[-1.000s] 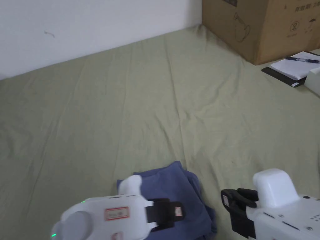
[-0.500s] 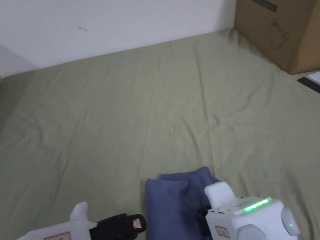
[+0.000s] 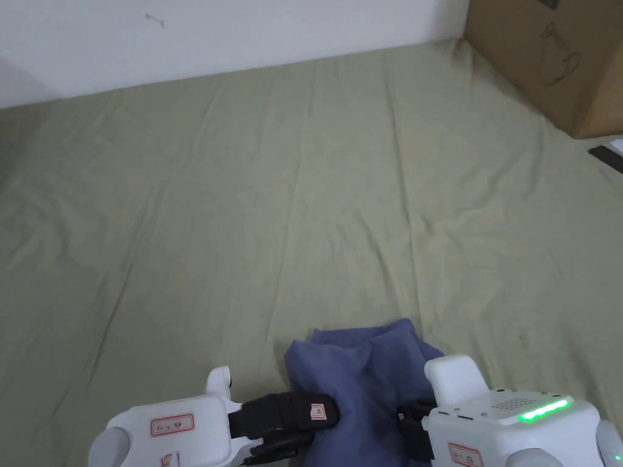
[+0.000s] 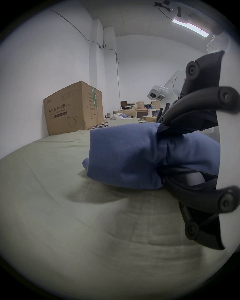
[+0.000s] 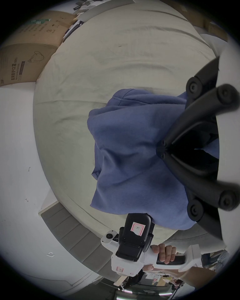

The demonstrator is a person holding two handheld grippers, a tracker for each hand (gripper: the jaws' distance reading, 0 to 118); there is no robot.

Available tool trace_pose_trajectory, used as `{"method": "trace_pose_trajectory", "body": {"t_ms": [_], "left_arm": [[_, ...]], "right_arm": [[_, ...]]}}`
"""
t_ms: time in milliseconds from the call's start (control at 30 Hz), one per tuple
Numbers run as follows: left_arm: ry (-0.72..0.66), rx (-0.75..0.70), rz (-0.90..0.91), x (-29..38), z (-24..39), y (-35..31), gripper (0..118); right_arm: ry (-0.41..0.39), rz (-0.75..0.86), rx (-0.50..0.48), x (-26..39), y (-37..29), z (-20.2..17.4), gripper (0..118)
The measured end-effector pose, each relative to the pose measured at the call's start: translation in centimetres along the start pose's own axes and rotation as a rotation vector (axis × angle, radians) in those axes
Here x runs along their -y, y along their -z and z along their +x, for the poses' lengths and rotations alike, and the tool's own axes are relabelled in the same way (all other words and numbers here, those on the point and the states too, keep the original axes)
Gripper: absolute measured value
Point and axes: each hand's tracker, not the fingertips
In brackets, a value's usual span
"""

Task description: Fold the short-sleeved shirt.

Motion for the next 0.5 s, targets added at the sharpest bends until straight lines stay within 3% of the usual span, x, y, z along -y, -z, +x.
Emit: {"method": "trace_pose_trajectory", "body": {"t_ms": [167, 200, 300, 500], "left_arm": [[0.034, -0.074, 0.02, 0.1, 0.4, -2.3, 39], [0.059, -0.092, 0.034, 0.3, 0.7, -2.6, 42], [0.107, -0.124, 0.102, 0.7, 1.2, -3.4, 71], [0.054, -0.109, 0.116, -0.1, 0.7, -2.9, 77]], "right_arm": [[0.032, 0.002, -0.018, 0.0, -0.1, 0.2, 0], [0.038, 0.001, -0.02, 0.0, -0.1, 0.2, 0], [0.028, -0.002, -0.013, 0.0, -0.1, 0.1, 0], [0.018, -0.001, -0.006, 0.0, -0.1, -0.1, 0]]}}
